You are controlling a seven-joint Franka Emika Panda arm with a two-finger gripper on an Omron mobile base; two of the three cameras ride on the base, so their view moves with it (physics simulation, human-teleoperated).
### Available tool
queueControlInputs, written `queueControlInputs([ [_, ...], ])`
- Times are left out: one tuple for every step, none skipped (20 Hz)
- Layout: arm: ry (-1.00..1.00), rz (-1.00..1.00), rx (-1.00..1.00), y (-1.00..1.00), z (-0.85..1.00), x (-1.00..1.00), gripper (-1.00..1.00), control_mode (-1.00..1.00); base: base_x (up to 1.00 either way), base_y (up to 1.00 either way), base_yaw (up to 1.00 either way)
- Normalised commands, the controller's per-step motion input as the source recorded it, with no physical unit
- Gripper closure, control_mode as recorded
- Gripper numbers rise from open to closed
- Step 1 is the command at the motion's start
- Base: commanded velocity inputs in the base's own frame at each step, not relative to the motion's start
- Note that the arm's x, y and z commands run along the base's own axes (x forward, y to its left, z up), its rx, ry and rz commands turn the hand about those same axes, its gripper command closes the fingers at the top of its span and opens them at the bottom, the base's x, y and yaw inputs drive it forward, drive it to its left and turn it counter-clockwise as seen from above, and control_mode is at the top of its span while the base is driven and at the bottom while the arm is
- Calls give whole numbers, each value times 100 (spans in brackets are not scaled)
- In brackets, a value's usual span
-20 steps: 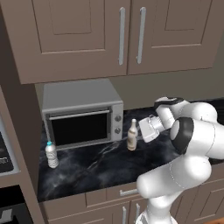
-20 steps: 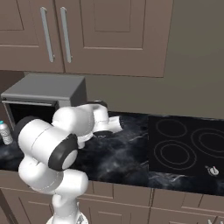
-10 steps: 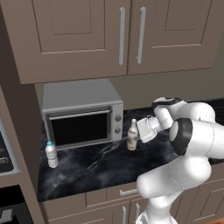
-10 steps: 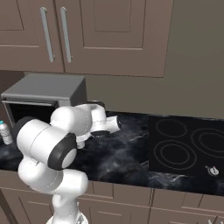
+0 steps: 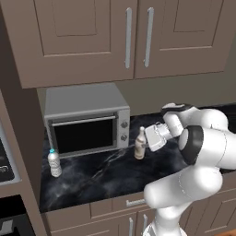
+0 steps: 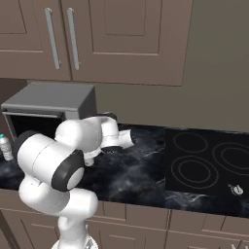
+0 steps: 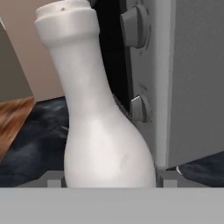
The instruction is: Place the drinks on the dining counter in a tight cluster.
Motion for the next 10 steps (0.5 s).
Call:
queueControlInputs([
  [0,-6,0,0,19,-37,100,-100,0,0,0],
  [1,-11,0,-1,32,-39,100,-100,0,0,0],
  [2,-13,0,-10,41,-51,100,-100,0,0,0],
  [2,-16,0,-12,54,-64,100,-100,0,0,0],
  [0,-18,0,0,59,-79,100,-100,0,0,0],
  [0,-17,-3,0,76,-73,100,-100,0,0,0],
  [5,-21,-4,0,96,-54,100,-100,0,0,0],
  [12,-23,-4,-1,100,-34,100,-100,0,0,0],
  [18,-24,-5,-6,100,-19,100,-100,0,0,0],
  [20,-25,-7,-2,100,0,100,-100,0,0,0],
])
